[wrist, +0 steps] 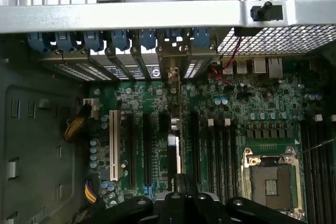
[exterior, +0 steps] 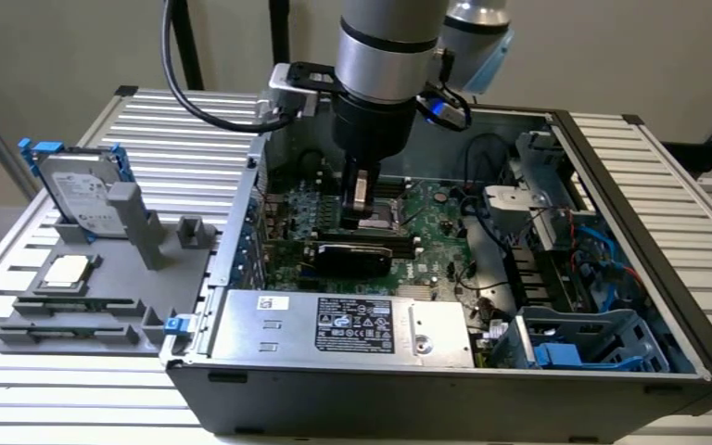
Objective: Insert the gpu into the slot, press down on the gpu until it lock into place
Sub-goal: 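Press down on the gpu until it lock into place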
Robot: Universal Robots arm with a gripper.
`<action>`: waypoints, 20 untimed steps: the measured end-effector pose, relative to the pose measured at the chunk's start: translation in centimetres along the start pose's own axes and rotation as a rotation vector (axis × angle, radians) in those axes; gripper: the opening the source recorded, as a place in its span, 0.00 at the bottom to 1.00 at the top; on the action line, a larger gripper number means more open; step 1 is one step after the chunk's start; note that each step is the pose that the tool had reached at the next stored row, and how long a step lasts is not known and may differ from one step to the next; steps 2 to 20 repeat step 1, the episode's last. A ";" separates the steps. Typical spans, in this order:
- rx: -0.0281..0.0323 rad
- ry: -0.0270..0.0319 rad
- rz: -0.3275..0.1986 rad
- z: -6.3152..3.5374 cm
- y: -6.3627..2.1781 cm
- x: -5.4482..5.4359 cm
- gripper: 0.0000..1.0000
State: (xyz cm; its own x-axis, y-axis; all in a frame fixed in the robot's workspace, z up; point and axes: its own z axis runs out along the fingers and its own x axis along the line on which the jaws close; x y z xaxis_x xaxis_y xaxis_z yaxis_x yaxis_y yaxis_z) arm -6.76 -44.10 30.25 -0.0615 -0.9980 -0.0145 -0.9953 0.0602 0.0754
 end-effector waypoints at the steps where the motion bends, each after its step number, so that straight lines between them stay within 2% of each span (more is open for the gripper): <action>1: 0.0000 -0.0001 0.000 0.00 0.00 0.0 0.11; 20: 0.0000 -0.0001 0.000 0.00 0.00 0.0 0.11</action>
